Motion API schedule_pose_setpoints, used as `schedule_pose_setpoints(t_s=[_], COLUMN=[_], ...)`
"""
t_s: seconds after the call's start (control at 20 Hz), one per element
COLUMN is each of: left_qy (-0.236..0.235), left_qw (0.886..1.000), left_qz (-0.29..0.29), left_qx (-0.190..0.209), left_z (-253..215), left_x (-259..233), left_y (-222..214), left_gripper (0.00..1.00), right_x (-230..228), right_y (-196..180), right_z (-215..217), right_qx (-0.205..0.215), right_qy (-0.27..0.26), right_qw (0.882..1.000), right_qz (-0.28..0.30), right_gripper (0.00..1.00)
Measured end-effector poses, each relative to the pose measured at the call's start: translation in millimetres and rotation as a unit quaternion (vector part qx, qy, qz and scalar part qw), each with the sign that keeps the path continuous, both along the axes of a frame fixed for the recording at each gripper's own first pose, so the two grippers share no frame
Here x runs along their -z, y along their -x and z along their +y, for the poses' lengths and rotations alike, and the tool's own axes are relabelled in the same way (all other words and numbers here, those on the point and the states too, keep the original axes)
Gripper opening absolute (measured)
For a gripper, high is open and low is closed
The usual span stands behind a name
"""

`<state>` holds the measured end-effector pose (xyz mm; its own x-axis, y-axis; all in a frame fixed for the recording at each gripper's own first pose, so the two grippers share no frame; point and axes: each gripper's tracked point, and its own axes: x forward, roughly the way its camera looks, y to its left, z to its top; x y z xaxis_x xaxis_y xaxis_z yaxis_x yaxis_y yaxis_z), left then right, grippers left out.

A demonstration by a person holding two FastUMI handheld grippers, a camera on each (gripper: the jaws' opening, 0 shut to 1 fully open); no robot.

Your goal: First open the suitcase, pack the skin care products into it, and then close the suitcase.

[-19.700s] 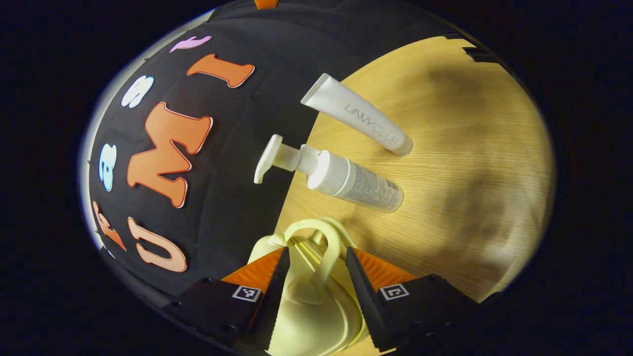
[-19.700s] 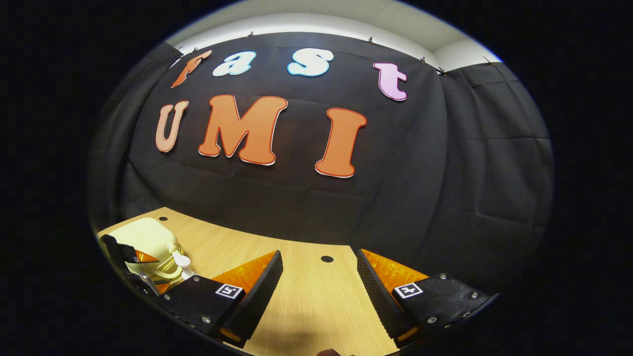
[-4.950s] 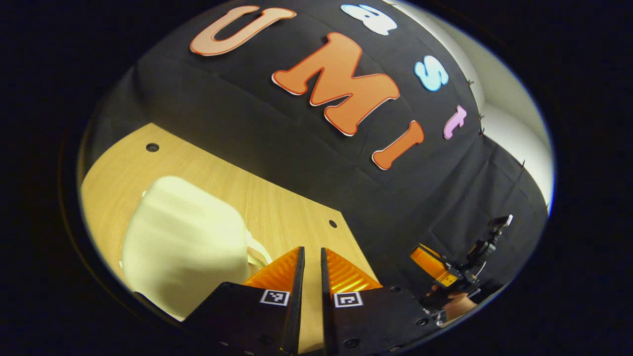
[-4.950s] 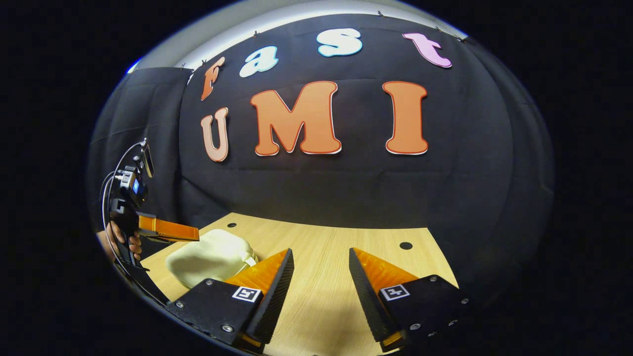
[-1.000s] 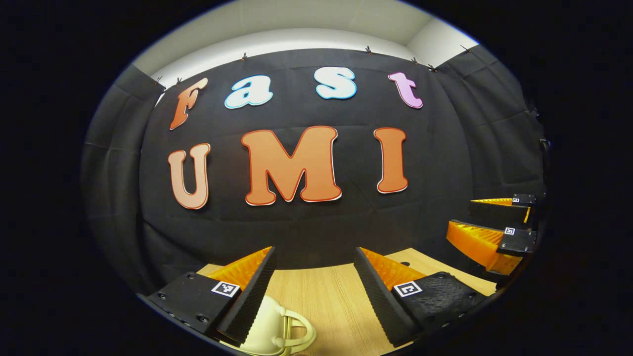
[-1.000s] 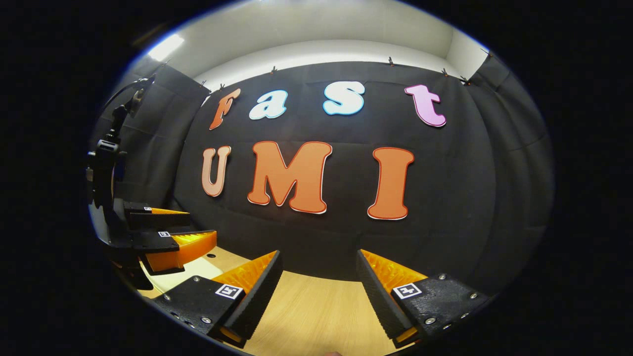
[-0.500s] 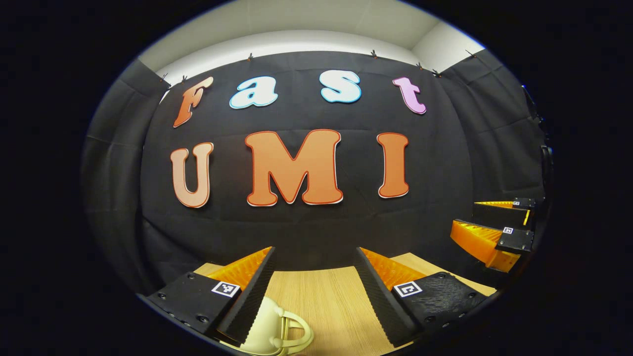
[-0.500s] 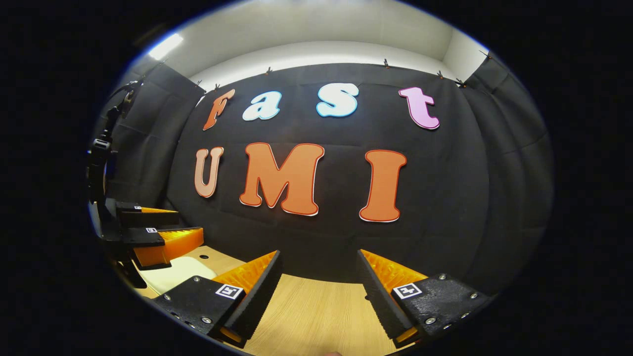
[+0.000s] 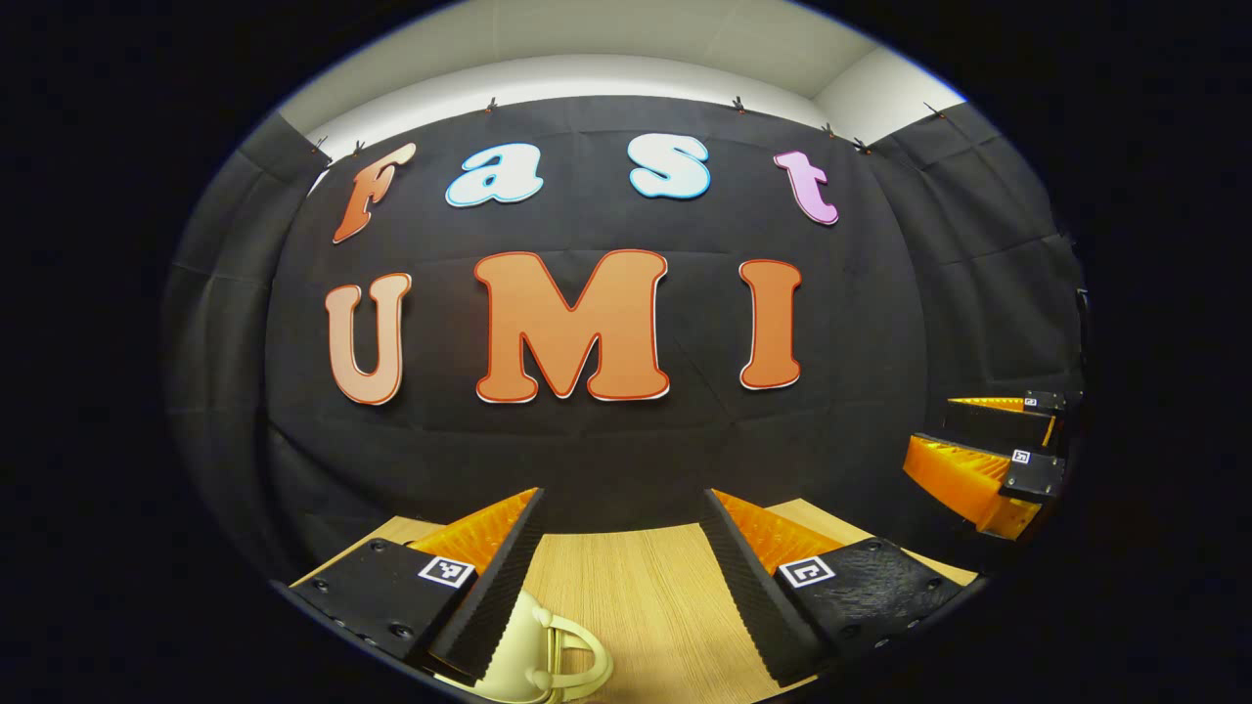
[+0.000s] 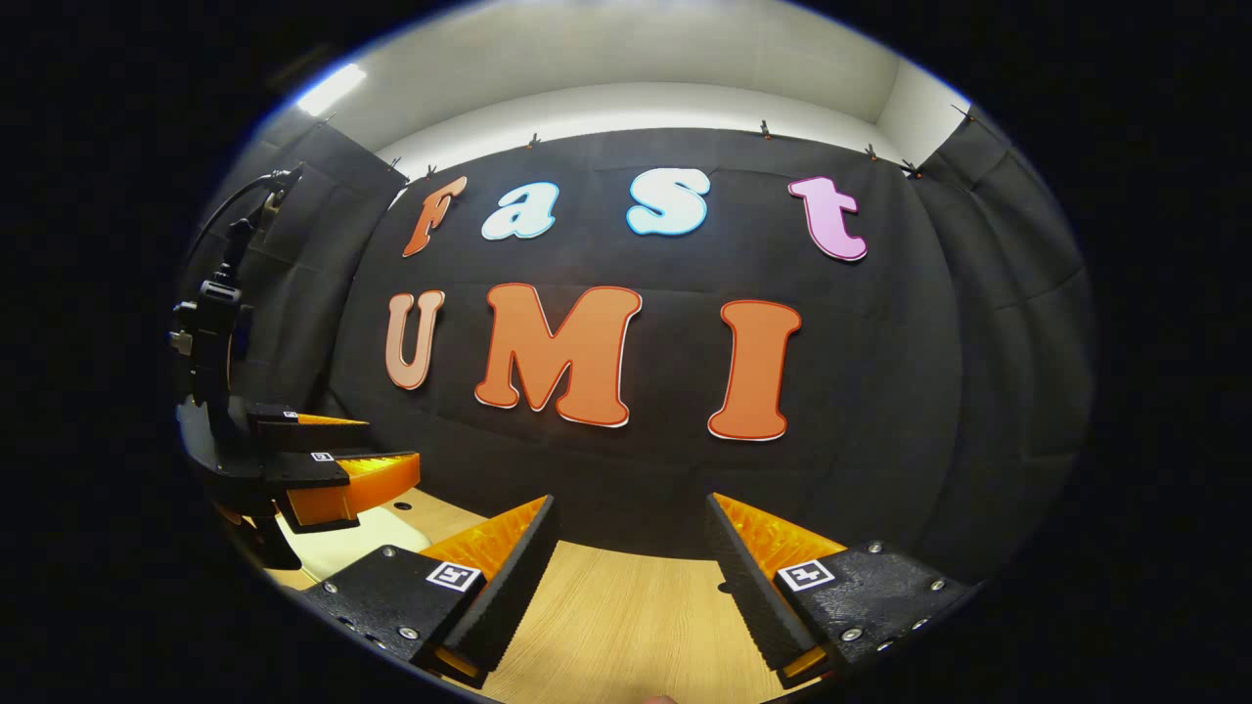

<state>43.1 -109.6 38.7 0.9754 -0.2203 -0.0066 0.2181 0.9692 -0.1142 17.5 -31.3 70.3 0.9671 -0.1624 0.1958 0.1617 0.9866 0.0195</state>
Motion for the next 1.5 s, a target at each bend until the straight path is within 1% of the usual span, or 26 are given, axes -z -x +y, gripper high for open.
schedule_pose_setpoints(t_s=[0.2,0.4,0.6,0.8,1.0,1.4,1.5], left_qy=[0.004,-0.003,0.008,0.015,0.022,0.020,0.020], left_qw=[1.000,1.000,1.000,1.000,1.000,1.000,1.000], left_qz=[0.000,0.003,0.000,-0.004,0.000,-0.013,-0.014], left_qx=[0.004,0.002,-0.004,-0.007,-0.006,0.003,-0.001], left_z=[-1.2,0.8,3.5,4.6,1.4,-1.9,2.6], left_x=[-2.6,-6.5,-13.9,-18.7,-14.6,-13.9,-12.7], left_y=[-6.3,-19.3,-34.6,-38.6,-38.0,-25.0,-23.8], left_gripper=[0.97,0.97,0.97,0.97,0.97,0.97,0.97], right_x=[4.7,4.7,1.5,1.4,2.4,4.4,4.8], right_y=[3.0,6.8,11.5,17.9,20.7,20.7,18.6], right_z=[-6.8,-9.7,-16.2,-23.2,-21.8,-5.8,-1.2], right_qx=[0.007,0.015,0.028,0.039,0.046,0.034,0.029], right_qy=[-0.005,-0.002,-0.006,-0.023,-0.016,-0.012,-0.012], right_qw=[1.000,1.000,1.000,0.999,0.999,0.999,0.999], right_qz=[0.002,0.004,0.001,-0.002,0.000,0.007,0.009], right_gripper=[0.95,0.95,0.95,0.95,0.95,0.95,0.95])
